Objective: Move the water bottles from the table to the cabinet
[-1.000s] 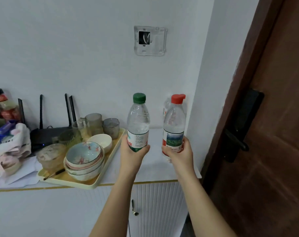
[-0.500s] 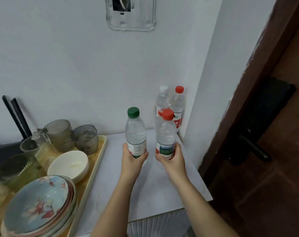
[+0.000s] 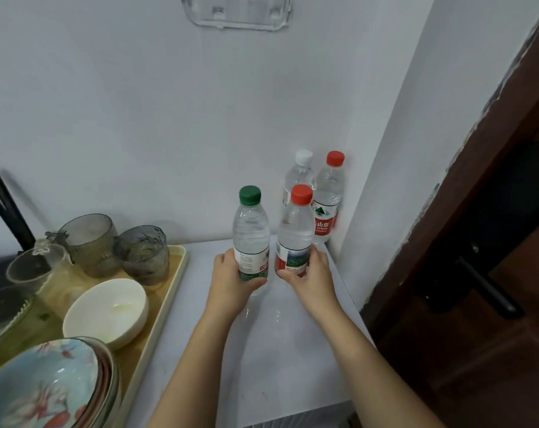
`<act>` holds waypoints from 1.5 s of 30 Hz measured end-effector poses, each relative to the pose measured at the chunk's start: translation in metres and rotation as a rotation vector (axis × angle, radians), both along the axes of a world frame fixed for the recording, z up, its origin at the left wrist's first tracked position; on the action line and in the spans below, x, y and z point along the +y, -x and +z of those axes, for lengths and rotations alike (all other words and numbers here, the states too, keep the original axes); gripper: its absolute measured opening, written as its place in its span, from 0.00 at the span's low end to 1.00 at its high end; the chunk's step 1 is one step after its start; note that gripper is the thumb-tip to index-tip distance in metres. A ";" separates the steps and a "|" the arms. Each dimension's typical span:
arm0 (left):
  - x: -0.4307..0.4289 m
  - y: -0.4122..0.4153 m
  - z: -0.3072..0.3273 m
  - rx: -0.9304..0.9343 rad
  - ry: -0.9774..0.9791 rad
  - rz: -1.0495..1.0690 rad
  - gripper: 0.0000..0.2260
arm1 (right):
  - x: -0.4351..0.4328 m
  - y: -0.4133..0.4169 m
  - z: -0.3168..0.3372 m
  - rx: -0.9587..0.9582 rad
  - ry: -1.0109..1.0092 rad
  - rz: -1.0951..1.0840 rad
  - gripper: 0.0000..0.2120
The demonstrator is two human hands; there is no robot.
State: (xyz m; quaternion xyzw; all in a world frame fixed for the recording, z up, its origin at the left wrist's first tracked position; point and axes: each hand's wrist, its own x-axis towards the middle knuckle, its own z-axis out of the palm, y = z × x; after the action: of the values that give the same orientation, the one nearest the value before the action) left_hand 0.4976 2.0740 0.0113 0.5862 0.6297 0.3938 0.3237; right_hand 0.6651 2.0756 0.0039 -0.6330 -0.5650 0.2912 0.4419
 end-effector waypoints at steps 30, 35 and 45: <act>0.080 0.003 0.000 -0.005 -0.168 0.231 0.25 | 0.081 0.043 0.005 -0.217 -0.017 -0.167 0.13; 0.082 0.002 0.003 0.012 -0.151 0.231 0.25 | 0.083 0.041 0.006 -0.255 -0.009 -0.145 0.12; 0.061 0.007 0.004 0.117 0.000 0.199 0.36 | 0.059 0.022 0.005 -0.390 0.025 0.034 0.18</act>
State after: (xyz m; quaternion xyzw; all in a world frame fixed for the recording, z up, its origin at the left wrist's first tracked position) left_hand 0.4910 2.1353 0.0151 0.5426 0.7028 0.3890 0.2458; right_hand 0.6428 2.1349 0.0088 -0.6732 -0.6469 0.1776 0.3110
